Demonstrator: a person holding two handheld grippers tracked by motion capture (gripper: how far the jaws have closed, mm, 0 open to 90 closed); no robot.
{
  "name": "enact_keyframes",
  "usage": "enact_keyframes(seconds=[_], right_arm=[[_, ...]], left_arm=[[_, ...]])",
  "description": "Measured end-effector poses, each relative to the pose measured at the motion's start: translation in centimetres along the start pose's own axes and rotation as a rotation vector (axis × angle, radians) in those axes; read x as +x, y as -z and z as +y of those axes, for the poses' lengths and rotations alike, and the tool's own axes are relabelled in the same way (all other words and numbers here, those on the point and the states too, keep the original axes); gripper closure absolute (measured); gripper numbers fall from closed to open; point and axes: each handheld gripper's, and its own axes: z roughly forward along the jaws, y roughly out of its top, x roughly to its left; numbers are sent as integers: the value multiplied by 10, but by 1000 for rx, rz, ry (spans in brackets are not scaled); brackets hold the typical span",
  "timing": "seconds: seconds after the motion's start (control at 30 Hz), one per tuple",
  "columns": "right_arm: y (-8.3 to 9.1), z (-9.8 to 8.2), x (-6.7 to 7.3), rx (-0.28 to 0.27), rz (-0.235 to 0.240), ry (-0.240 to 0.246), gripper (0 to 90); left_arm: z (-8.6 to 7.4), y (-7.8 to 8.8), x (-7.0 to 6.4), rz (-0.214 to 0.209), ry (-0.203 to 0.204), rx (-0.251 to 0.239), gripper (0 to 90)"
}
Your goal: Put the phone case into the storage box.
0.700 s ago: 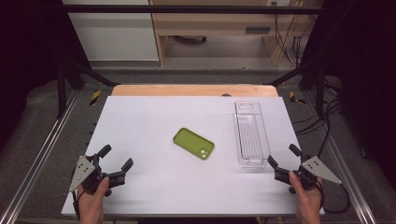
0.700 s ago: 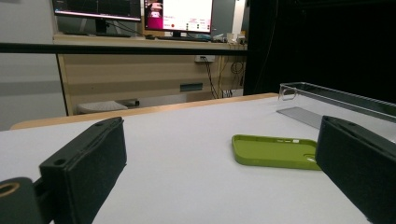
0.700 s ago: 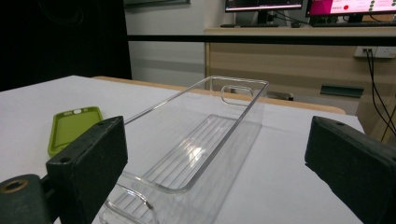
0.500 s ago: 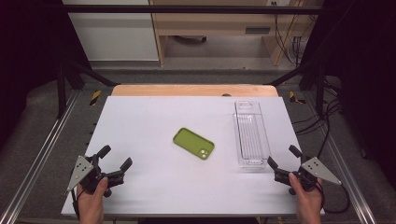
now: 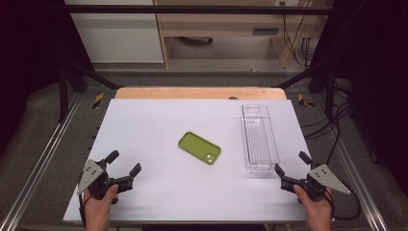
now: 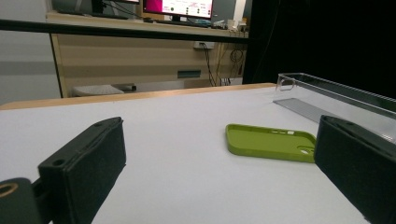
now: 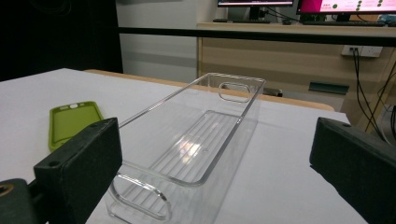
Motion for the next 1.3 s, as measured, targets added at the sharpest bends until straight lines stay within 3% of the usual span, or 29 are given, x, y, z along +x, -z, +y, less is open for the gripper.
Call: enact_keyframes(seconds=[0.2, 0.27, 0.4, 0.5, 0.53, 0.57, 0.6, 0.73, 0.83, 1.0, 1.03, 1.1, 1.2, 1.3], right_arm=[[1, 2, 7, 8, 6, 18, 24], [0, 0, 8, 18, 1, 20, 23], [1, 1, 8, 13, 3, 20, 22], [1, 0, 8, 21, 3, 23, 21], [1, 0, 7, 20, 3, 28, 22], [1, 0, 7, 17, 4, 21, 21], [1, 0, 7, 16, 5, 18, 21], [0, 0, 6, 15, 11, 17, 21], [1, -1, 6, 23, 12, 31, 22], [3, 0, 3, 13, 8, 14, 20], [3, 0, 3, 10, 9, 14, 20], [2, 0, 2, 14, 9, 7, 20], [2, 0, 3, 13, 7, 18, 20], [2, 0, 4, 18, 8, 23, 21]], left_arm=[[3, -3, -11, -21, -13, 20, 22], [4, -10, -21, -13, 12, 72, 26], [10, -30, -44, -24, -56, 185, 36], [16, -52, -62, -56, -82, 247, 33], [16, -52, -62, -56, -82, 247, 33], [18, -70, -73, -93, -116, 280, 33], [18, -70, -73, -93, -116, 280, 34], [27, -110, -94, -156, -156, 363, 37], [30, -134, -102, -165, -168, 414, 50], [28, -168, -109, -170, -184, 491, 89], [27, -174, -109, -169, -188, 503, 107], [25, -184, -108, -190, -188, 529, 256], [21, -196, -108, -181, -186, 552, 332], [18, -202, -109, -177, -151, 573, 421]])
